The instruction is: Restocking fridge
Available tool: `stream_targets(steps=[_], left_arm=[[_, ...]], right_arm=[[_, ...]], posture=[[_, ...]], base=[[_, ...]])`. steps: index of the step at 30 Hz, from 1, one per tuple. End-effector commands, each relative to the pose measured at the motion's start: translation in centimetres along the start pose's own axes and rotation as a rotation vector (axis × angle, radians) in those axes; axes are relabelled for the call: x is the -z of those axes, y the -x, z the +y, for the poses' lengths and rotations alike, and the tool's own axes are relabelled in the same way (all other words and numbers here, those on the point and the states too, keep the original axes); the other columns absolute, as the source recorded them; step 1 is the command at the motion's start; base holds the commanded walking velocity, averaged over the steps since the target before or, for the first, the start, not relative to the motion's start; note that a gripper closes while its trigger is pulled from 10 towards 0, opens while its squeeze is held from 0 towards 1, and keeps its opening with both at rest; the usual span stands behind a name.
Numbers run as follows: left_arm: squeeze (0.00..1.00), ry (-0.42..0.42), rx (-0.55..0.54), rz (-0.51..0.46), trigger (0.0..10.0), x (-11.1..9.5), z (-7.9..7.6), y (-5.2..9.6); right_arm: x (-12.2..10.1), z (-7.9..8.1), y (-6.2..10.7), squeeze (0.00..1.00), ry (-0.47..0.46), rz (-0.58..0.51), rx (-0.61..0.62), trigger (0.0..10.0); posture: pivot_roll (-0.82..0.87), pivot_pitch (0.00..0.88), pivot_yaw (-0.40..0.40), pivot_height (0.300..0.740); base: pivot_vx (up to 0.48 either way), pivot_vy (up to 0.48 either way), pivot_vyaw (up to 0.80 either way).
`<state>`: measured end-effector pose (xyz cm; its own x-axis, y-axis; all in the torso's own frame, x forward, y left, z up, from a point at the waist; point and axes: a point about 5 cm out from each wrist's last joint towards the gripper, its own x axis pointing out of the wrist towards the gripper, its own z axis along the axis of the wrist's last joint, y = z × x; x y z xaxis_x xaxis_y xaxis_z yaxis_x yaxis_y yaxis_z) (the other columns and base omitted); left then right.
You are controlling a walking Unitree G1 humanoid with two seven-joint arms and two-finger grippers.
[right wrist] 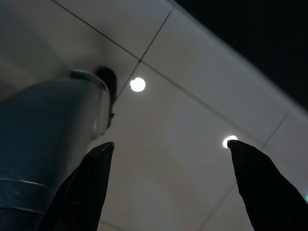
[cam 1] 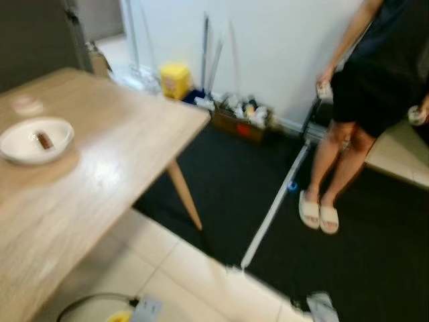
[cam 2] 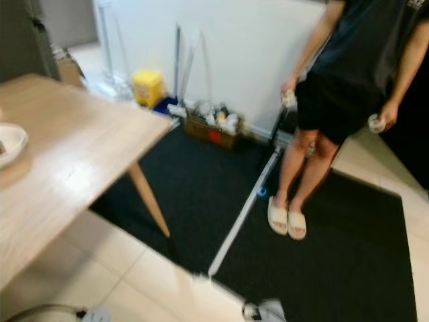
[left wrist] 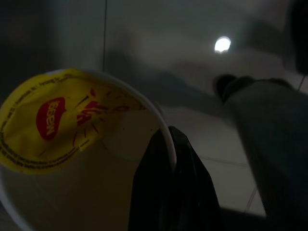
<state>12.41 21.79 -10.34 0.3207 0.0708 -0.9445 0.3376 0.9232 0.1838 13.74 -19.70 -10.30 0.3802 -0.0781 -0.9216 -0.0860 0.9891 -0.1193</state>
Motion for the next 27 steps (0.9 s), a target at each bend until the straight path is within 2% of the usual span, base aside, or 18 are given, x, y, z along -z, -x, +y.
stream_targets(steps=[1,11,25,27], left_arm=[[0.0,-0.009,0.028,-0.002,10.0,-0.1,-0.9,-0.1],[0.0,0.01,0.035,0.006,10.0,0.4,-1.0,-0.1],[0.0,0.023,0.029,0.001,10.0,0.2,-1.1,-0.1],[0.0,0.03,0.027,0.0,10.0,0.1,-1.1,-0.1]], right_arm=[[0.3,-0.8,0.1,0.0,0.009,0.009,0.018,10.0],[1.3,-3.8,0.5,0.0,0.01,0.027,0.045,10.0],[1.5,-4.3,0.6,0.0,-0.005,0.021,0.045,10.0],[1.4,-4.1,0.6,0.0,-0.003,0.019,0.043,10.0]], posture=[[0.05,0.0,-0.064,0.74],[0.05,0.0,-0.071,0.74],[0.05,0.0,-0.068,0.74],[0.05,0.0,-0.068,0.74]], base=[[0.0,0.0,-0.78],[0.0,0.0,-0.78],[0.0,0.0,-0.77],[0.0,0.0,0.0]])
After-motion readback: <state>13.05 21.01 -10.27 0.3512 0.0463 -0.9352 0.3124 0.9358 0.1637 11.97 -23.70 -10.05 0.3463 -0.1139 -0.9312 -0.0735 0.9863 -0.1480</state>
